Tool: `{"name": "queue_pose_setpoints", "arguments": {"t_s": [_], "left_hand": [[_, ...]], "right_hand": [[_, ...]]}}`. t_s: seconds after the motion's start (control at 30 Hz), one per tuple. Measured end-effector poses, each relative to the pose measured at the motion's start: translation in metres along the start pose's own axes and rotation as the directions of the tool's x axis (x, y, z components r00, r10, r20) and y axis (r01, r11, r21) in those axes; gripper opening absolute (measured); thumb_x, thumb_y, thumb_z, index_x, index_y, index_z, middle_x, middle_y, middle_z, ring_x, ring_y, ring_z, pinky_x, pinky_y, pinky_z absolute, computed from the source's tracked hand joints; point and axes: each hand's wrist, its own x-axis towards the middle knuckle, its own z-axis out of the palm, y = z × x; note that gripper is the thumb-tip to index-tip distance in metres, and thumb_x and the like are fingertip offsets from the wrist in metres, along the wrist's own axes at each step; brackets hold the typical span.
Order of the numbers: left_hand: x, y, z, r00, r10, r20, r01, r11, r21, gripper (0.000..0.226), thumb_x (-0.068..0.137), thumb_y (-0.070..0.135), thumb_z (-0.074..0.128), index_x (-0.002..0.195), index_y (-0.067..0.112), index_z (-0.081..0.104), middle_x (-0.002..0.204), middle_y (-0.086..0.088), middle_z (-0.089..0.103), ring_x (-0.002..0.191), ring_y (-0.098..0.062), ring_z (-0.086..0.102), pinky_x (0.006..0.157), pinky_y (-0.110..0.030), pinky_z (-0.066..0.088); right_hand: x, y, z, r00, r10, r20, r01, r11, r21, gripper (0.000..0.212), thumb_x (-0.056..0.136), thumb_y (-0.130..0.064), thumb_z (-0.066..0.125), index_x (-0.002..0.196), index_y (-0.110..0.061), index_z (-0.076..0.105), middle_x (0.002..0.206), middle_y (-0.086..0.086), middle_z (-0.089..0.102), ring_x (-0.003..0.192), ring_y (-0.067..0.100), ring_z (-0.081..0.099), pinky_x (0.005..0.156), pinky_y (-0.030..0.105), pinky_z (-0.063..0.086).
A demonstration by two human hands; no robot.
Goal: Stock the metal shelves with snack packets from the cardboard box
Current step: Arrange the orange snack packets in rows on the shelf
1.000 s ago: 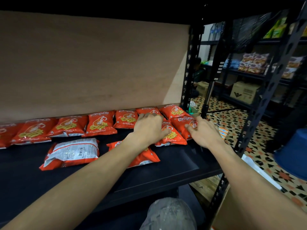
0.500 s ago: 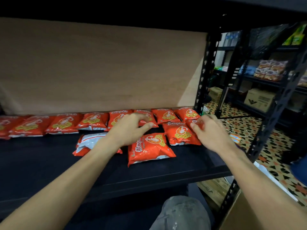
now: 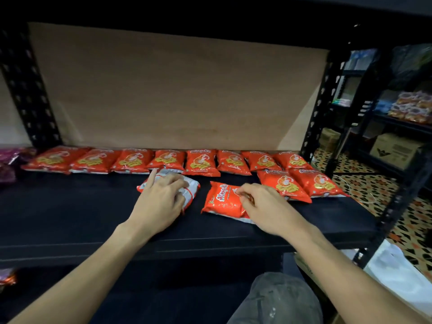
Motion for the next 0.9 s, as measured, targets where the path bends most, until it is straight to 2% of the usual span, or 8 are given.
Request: {"name": "queue_pose_setpoints", "arguments": {"t_s": [0.07,0.13,0.2,0.27,0.4,0.63,0.77,0.9], "left_hand": [[-0.004,-0.006,-0.002,1.000,-0.029,-0.011,0.028,0.998,-0.051,0.029,0.089,0.005,0.048,0.111,0.015,0.065,0.122,0.003,0.061,0.115,-0.019,0.055,0.122,-0.038,0.005],[-0.006,-0.012,-0.002,0.998,-0.056,-0.020,0.053,0.990,-0.134,0.027,0.086,0.000,0.047,0.103,0.016,0.062,0.115,0.003,0.060,0.113,-0.024,0.053,0.119,-0.037,0.019],[-0.009,-0.013,-0.003,0.992,-0.112,-0.051,0.097,0.967,-0.235,0.028,0.085,-0.005,0.046,0.097,0.017,0.059,0.110,0.006,0.056,0.110,-0.024,0.049,0.097,-0.036,0.041],[-0.013,-0.013,-0.004,0.987,-0.131,-0.097,0.096,0.948,-0.303,0.033,0.084,-0.010,0.042,0.098,0.015,0.060,0.108,0.007,0.054,0.106,-0.019,0.050,0.085,-0.031,0.043],[-0.017,-0.013,-0.004,0.988,-0.096,-0.124,0.049,0.939,-0.340,0.040,0.085,-0.011,0.040,0.111,0.014,0.060,0.113,0.004,0.053,0.107,-0.015,0.052,0.092,-0.028,0.043],[-0.019,-0.011,-0.004,0.989,-0.096,-0.113,0.060,0.956,-0.285,0.022,0.088,0.016,0.060,0.109,0.014,0.065,0.106,0.009,0.048,0.102,-0.014,0.049,0.088,-0.027,0.041],[-0.021,-0.011,-0.003,0.990,-0.053,-0.128,0.024,0.975,-0.222,0.028,0.084,0.032,0.072,0.106,0.016,0.065,0.124,0.005,0.052,0.118,-0.017,0.050,0.097,-0.032,0.042],[-0.021,-0.011,-0.001,0.993,-0.006,-0.119,-0.016,0.983,-0.184,0.046,0.078,0.055,0.065,0.105,0.019,0.063,0.129,0.006,0.053,0.119,-0.017,0.050,0.101,-0.028,0.038]], "right_hand": [[-0.001,-0.003,0.004,1.000,0.002,-0.027,-0.003,0.999,-0.042,0.036,0.104,-0.034,0.045,0.135,-0.022,0.059,0.129,-0.003,0.061,0.119,0.019,0.053,0.101,0.036,0.044],[0.000,-0.006,0.006,0.999,0.026,-0.029,-0.027,0.999,-0.037,0.042,0.103,-0.041,0.045,0.136,-0.021,0.059,0.136,-0.002,0.057,0.127,0.022,0.048,0.105,0.036,0.039],[0.002,-0.008,0.006,0.998,0.062,-0.006,-0.062,0.998,-0.020,0.045,0.102,-0.045,0.045,0.137,-0.020,0.059,0.141,0.000,0.053,0.131,0.023,0.044,0.106,0.037,0.037],[0.006,-0.008,0.007,0.998,0.069,-0.007,-0.069,0.997,-0.035,0.045,0.101,-0.047,0.046,0.135,-0.020,0.061,0.137,0.002,0.056,0.127,0.022,0.046,0.105,0.037,0.039],[0.012,-0.013,0.014,0.992,0.092,-0.088,-0.104,0.983,-0.151,0.049,0.100,-0.049,0.049,0.131,-0.014,0.062,0.126,0.007,0.060,0.118,0.024,0.051,0.097,0.040,0.046],[0.031,-0.017,0.025,0.967,0.158,-0.198,-0.206,0.946,-0.252,0.051,0.099,-0.050,0.049,0.134,-0.014,0.059,0.129,0.010,0.059,0.119,0.028,0.050,0.098,0.041,0.043],[0.041,-0.012,0.026,0.948,0.216,-0.235,-0.265,0.942,-0.207,0.053,0.096,-0.051,0.054,0.132,-0.013,0.060,0.129,0.011,0.059,0.122,0.029,0.050,0.099,0.043,0.045],[0.043,-0.006,0.027,0.940,0.226,-0.254,-0.286,0.930,-0.233,0.053,0.098,-0.052,0.050,0.133,-0.013,0.059,0.131,0.011,0.059,0.123,0.029,0.050,0.100,0.043,0.042]]}}
